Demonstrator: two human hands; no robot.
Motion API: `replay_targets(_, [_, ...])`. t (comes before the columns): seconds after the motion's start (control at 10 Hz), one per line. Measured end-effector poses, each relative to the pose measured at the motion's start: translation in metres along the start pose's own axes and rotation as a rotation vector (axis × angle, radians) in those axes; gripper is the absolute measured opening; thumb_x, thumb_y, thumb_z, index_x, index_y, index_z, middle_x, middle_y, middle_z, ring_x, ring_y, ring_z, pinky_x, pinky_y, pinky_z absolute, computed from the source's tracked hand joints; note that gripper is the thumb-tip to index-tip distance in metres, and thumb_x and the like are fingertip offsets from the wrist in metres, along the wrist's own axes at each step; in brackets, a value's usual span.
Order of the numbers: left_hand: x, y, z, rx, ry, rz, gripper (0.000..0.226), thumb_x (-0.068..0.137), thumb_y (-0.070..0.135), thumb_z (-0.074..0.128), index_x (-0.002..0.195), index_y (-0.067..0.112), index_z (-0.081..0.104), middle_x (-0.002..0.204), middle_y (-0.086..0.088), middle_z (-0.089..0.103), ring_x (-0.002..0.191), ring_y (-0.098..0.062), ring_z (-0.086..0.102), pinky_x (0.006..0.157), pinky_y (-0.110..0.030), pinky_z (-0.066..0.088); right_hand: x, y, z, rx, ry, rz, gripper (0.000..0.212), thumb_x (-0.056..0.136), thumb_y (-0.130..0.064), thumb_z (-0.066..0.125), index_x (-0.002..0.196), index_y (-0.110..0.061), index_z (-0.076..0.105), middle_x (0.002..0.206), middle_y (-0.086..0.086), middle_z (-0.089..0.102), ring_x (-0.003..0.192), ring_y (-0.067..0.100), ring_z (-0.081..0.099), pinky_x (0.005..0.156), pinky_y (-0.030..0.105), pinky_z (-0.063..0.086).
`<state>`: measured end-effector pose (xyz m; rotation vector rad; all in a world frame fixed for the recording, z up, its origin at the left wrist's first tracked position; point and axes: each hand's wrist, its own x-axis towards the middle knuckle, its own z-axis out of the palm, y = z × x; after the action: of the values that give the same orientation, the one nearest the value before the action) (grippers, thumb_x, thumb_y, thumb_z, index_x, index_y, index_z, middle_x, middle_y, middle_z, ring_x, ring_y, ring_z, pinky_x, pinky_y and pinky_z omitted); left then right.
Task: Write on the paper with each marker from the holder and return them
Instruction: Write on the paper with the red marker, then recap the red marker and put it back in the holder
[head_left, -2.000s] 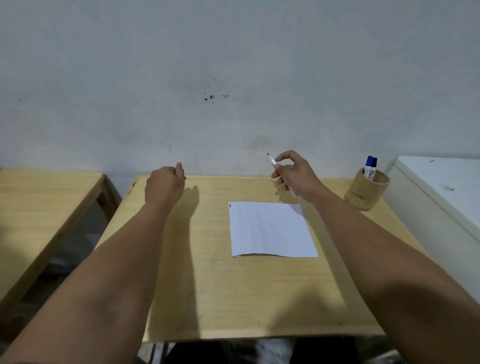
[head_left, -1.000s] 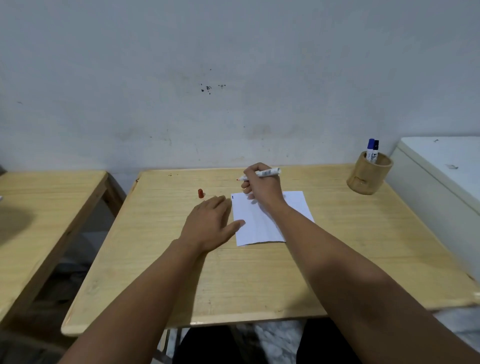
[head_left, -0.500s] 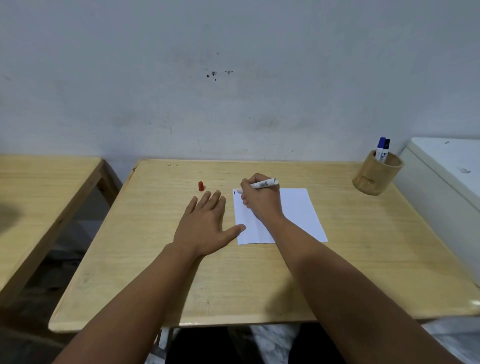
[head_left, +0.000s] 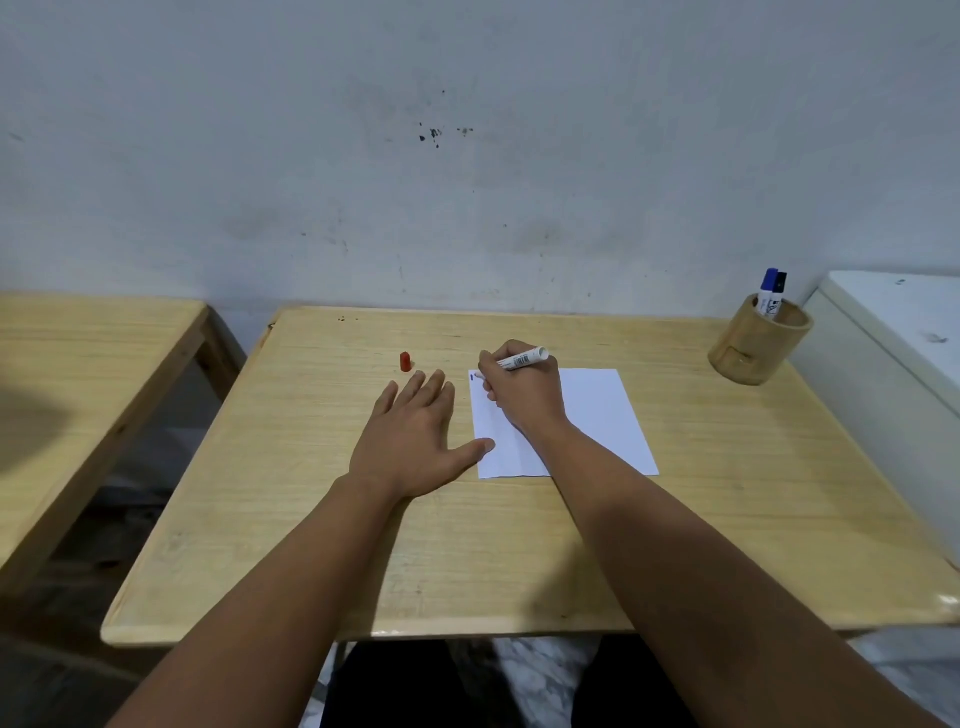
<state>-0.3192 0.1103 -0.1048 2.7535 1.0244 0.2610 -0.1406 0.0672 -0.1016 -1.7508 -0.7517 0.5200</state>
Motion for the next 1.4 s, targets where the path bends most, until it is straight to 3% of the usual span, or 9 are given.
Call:
replay_targets(0.2, [0.0,0.0,0.001,-0.006,0.002,0.001,0.101,0.086,0.085,0.033,0.161,0.018,0.03,0.172,0.001,0.017,0.16,-0.017,0.007,0.129,-0.046,0.005,-0.001,-0.003,-0.001,0.019,-0.006,0.025,0.022,0.079,-0.037,0.068,0.065,-0.02,0.064,0.07,0.007,0.077,0.065,0.023,0.078,0.069,0.045,0.065])
replay_targets(0.3, [0.0,0.001,-0.001,-0.006,-0.01,-0.002,0.101,0.085,0.085,0.035,0.161,0.018,0.03,0.172,0.001,0.017,0.16,-0.017,0.006,0.129,-0.046,0.006,-0.003,-0.009,-0.005,0.161,0.012,0.019,0.027,0.091,-0.034,0.077,0.078,-0.012,0.067,0.072,0.01,0.076,0.056,0.017,0.07,0.056,0.031,0.057])
replay_targets(0.5, [0.0,0.002,-0.004,-0.023,0.008,-0.003,0.099,0.083,0.086,0.038,0.155,0.018,0.039,0.171,0.001,0.022,0.159,-0.019,0.011,0.128,-0.046,0.01,-0.002,-0.033,-0.03,0.351,0.056,0.07,0.025,0.09,-0.048,0.08,0.081,-0.027,0.072,0.074,0.002,0.071,0.056,0.015,0.057,0.047,0.023,0.04])
replay_targets(0.6, [0.001,-0.002,-0.002,-0.035,0.015,-0.004,0.096,0.081,0.086,0.041,0.149,0.019,0.046,0.168,0.001,0.029,0.158,-0.021,0.018,0.126,-0.048,0.016,-0.002,-0.046,-0.048,0.52,0.023,0.153,0.044,0.105,-0.05,0.056,0.103,-0.015,0.082,0.079,0.004,0.074,0.05,0.012,0.053,0.046,0.022,0.04])
replay_targets(0.7, [0.004,-0.002,-0.008,0.003,-0.017,0.013,0.092,0.077,0.087,0.043,0.142,0.022,0.053,0.158,0.001,0.044,0.151,-0.023,0.033,0.118,-0.048,0.032,0.0,-0.046,-0.063,0.496,0.097,0.133,0.021,0.104,-0.027,0.061,0.098,-0.015,0.076,0.075,0.006,0.068,0.051,0.015,0.05,0.045,0.023,0.037])
replay_targets(0.9, [0.013,0.007,-0.033,-0.052,0.447,-0.118,0.057,0.085,0.058,0.053,0.125,0.021,0.069,0.122,-0.001,0.064,0.11,-0.031,0.059,0.084,-0.044,0.051,0.0,-0.044,-0.083,0.393,0.064,0.075,0.007,0.092,-0.014,0.081,0.091,-0.017,0.075,0.084,0.008,0.079,0.049,0.01,0.057,0.047,0.022,0.042])
replay_targets(1.1, [0.039,-0.013,-0.041,-0.311,0.249,-0.399,0.036,0.097,0.031,0.061,0.129,0.017,0.07,0.133,-0.007,0.065,0.12,-0.031,0.062,0.092,-0.042,0.052,-0.004,-0.037,-0.089,0.295,-0.022,0.069,0.022,0.091,-0.006,0.082,0.111,-0.008,0.075,0.087,0.006,0.075,0.047,0.005,0.057,0.044,0.019,0.042])
replay_targets(1.2, [0.044,-0.016,-0.039,-0.366,0.261,-0.448,0.023,0.096,0.022,0.063,0.114,0.015,0.076,0.113,-0.007,0.076,0.106,-0.032,0.068,0.086,-0.036,0.053,-0.007,-0.032,-0.09,0.236,-0.072,0.035,0.019,0.094,-0.004,0.078,0.112,-0.007,0.078,0.083,0.004,0.07,0.045,-0.001,0.054,0.047,0.02,0.04])
replay_targets(1.4, [0.059,0.009,-0.065,-1.144,0.256,-0.55,0.015,0.097,0.013,0.067,0.084,0.012,0.075,0.097,-0.006,0.079,0.085,-0.016,0.069,0.082,-0.034,0.059,-0.011,-0.026,-0.087,0.189,-0.135,-0.046,0.017,0.092,-0.004,0.082,0.108,0.001,0.081,0.07,-0.008,0.066,0.046,-0.005,0.052,0.047,0.009,0.039])
